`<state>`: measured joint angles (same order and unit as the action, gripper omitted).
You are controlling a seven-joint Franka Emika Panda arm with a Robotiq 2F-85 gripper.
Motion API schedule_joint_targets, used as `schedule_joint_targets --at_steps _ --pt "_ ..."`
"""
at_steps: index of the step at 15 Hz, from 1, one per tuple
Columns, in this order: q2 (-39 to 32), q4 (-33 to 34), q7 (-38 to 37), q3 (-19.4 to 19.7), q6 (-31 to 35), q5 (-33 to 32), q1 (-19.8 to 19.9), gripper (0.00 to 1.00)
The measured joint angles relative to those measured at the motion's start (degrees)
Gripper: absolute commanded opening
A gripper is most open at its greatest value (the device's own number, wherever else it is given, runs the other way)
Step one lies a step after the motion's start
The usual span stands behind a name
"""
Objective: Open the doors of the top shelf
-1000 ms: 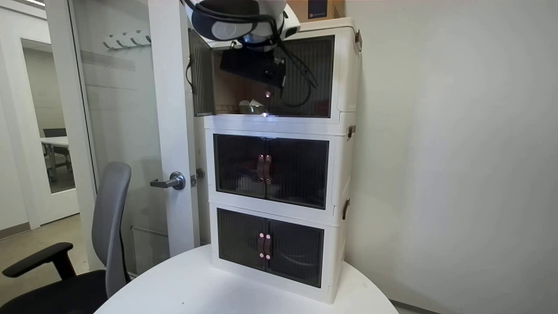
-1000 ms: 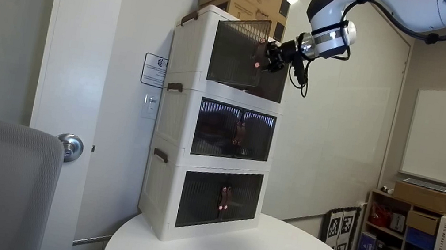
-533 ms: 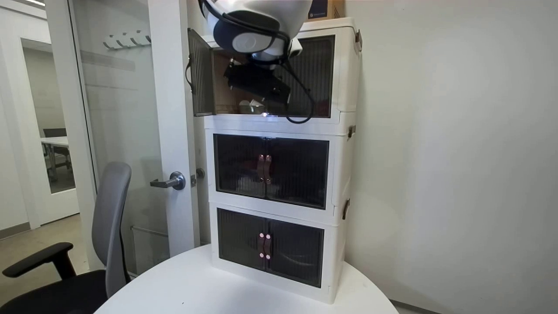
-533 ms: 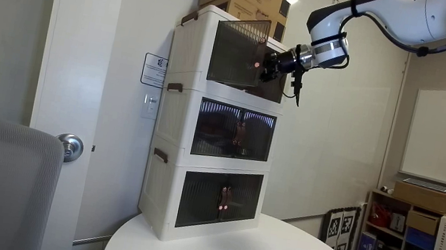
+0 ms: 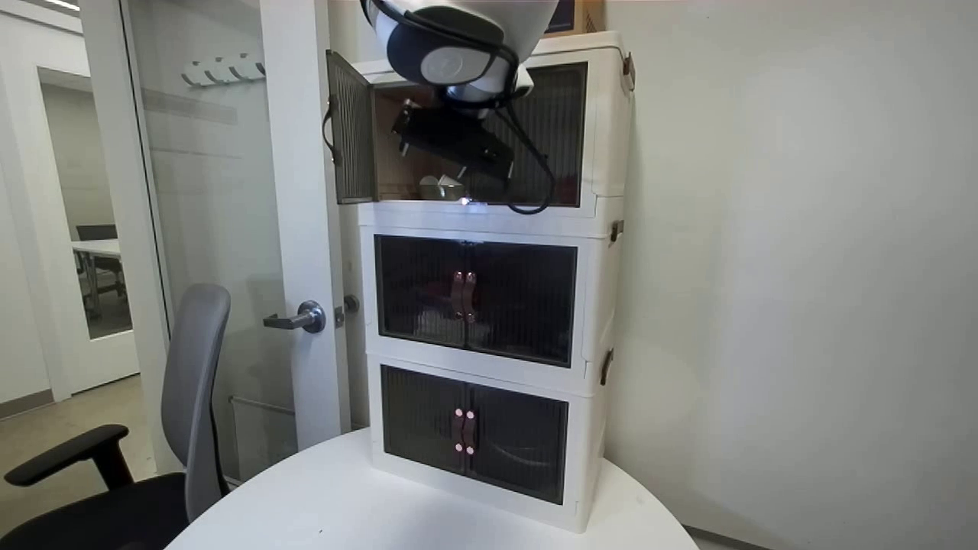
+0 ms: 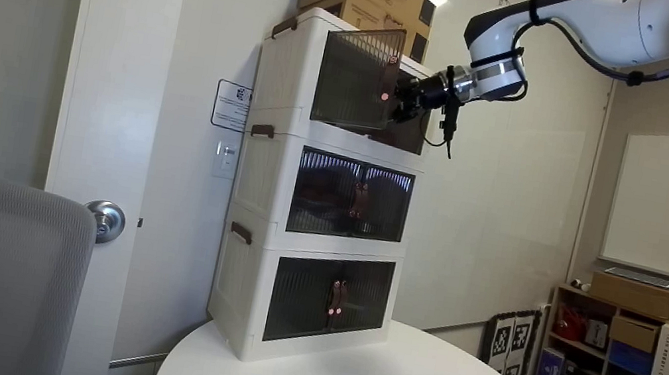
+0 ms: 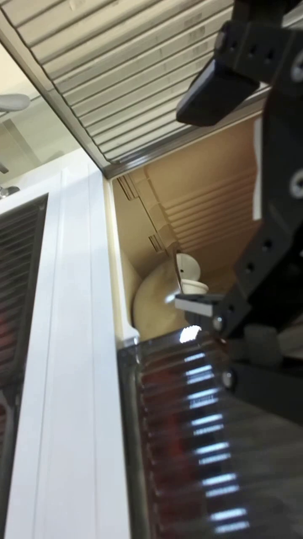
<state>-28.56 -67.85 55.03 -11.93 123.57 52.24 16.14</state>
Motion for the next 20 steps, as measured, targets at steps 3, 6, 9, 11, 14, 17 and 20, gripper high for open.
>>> schedule_joint_targets --at_steps 3,6,9,11,14,17,20 --pt "1.5 0.0 -6.4 2.3 5.6 -5.2 -1.3 1.00" --pt "2.8 0.0 -12.4 3.8 10.2 -8.3 -2.8 1.00" --pt "3.2 0.3 -15.1 3.8 12.4 -7.9 -3.3 1.00" --pt "3.2 0.3 -15.5 3.5 12.8 -7.0 -3.3 1.00" --pt "2.8 0.3 -15.5 2.9 13.0 -5.7 -3.3 1.00" --pt "2.3 0.3 -15.5 2.2 13.0 -4.5 -3.4 1.00" --pt "1.8 0.3 -15.5 1.4 13.0 -3.8 -3.4 1.00"
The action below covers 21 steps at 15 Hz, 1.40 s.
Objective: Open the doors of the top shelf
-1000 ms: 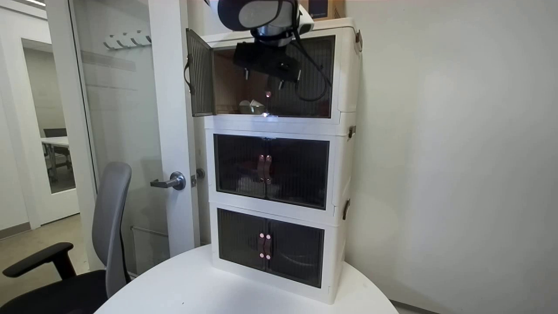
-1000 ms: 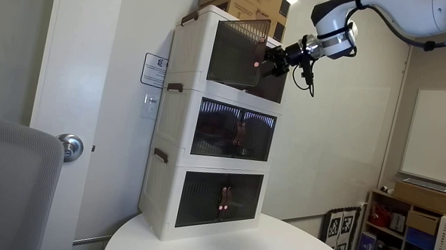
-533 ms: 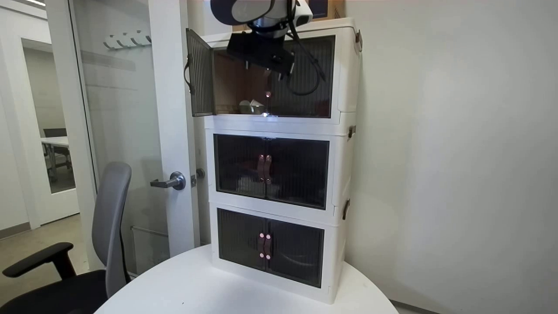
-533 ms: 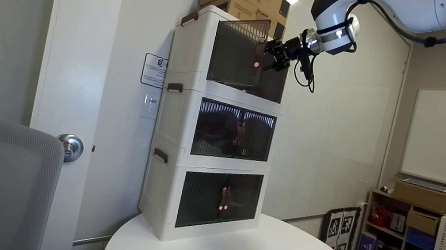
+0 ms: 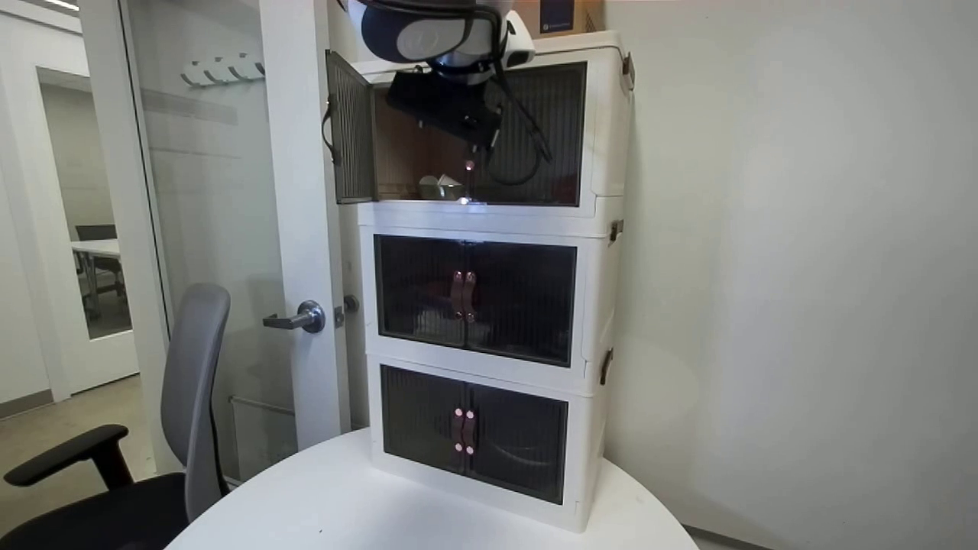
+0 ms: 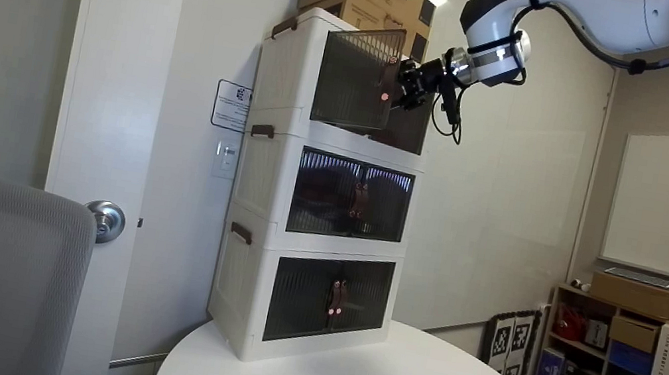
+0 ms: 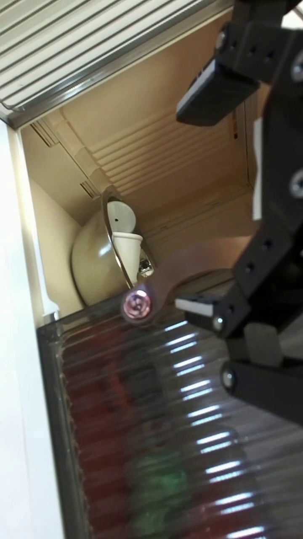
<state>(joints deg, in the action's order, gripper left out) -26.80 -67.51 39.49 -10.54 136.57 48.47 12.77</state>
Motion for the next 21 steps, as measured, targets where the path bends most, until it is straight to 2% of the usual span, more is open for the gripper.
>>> schedule_joint_targets --at_steps 4,6,21 --pt "-0.2 0.0 0.1 -0.8 0.0 0.4 0.0 1.00" --pt "-0.4 0.2 2.6 -1.1 -1.6 0.4 0.4 1.00" --pt "-2.4 8.4 22.3 -1.3 -34.1 0.3 8.5 1.00"
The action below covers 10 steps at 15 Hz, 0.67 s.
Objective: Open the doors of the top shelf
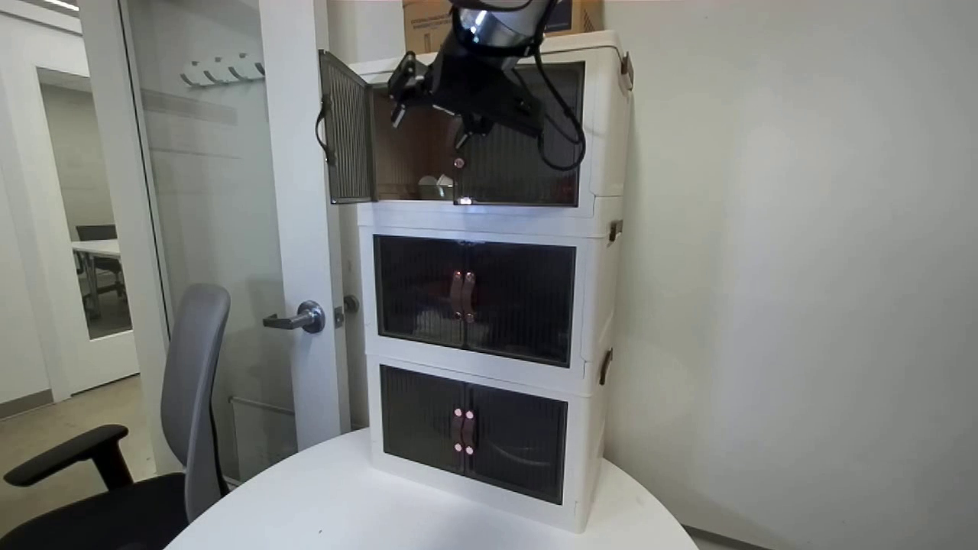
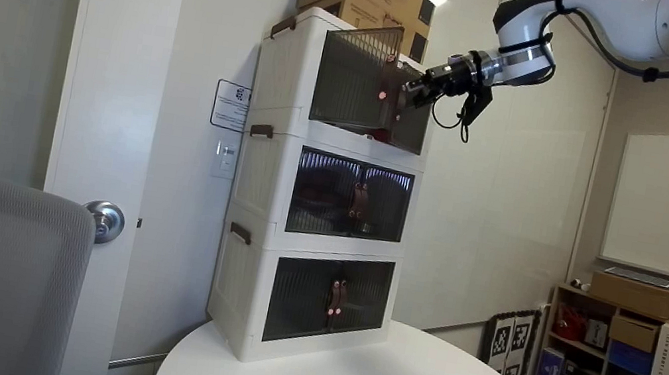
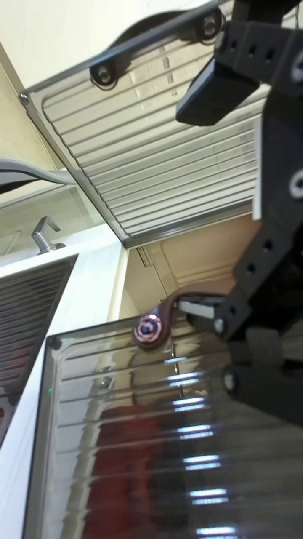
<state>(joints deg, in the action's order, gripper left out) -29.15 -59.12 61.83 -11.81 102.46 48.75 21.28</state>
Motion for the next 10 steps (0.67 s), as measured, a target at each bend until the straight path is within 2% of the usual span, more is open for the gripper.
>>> schedule_joint_targets --at_steps 5,10 --pt "0.2 1.4 3.7 0.0 -10.1 0.1 3.8 1.00" --pt "1.8 0.6 3.7 0.0 -13.4 0.1 6.3 1.00"
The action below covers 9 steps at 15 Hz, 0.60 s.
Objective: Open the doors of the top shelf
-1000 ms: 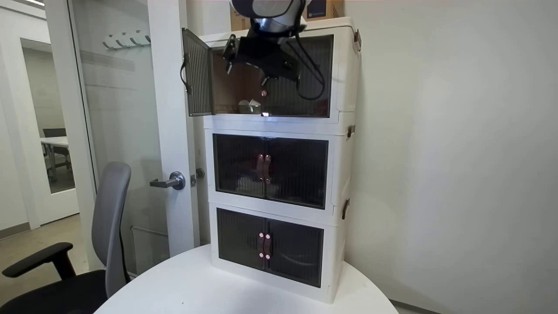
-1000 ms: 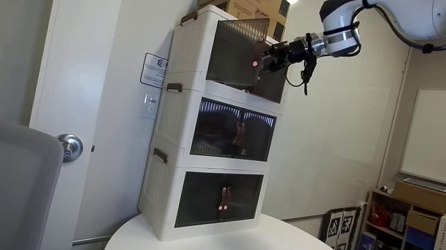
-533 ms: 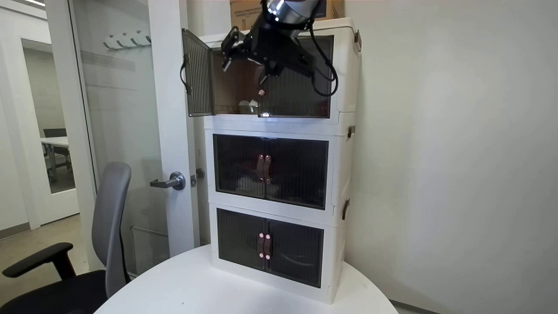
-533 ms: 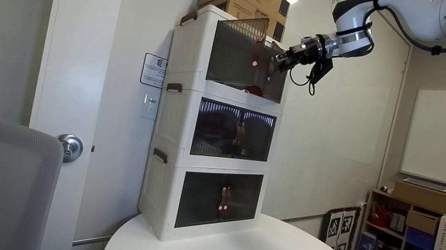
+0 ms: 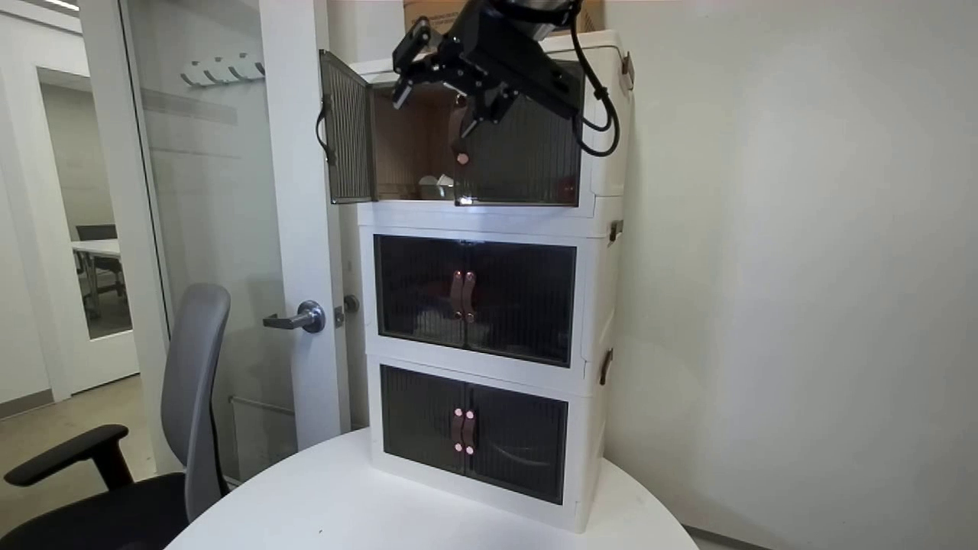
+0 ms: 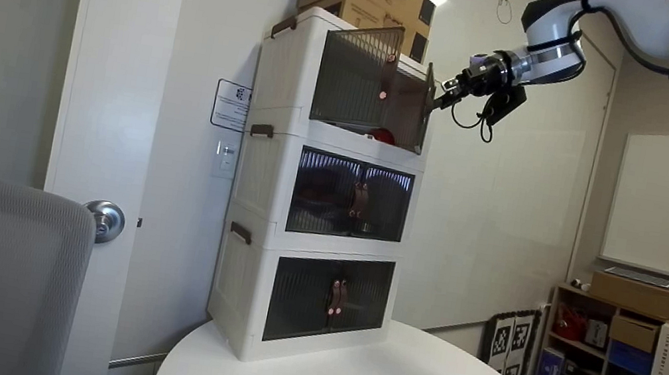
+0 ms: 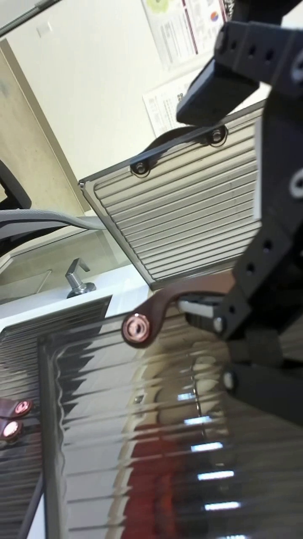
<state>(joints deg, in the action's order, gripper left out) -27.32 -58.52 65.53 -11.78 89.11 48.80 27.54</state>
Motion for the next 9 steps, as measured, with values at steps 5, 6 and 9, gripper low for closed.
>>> schedule_joint_targets --at_steps 5,6,9 --pt "5.1 -6.0 -0.2 0.8 0.0 0.3 2.9 1.00" --pt "6.4 -7.9 -0.2 1.1 0.1 0.7 3.8 1.00" --pt "10.9 -14.7 -0.8 2.3 2.3 2.8 6.6 1.00"
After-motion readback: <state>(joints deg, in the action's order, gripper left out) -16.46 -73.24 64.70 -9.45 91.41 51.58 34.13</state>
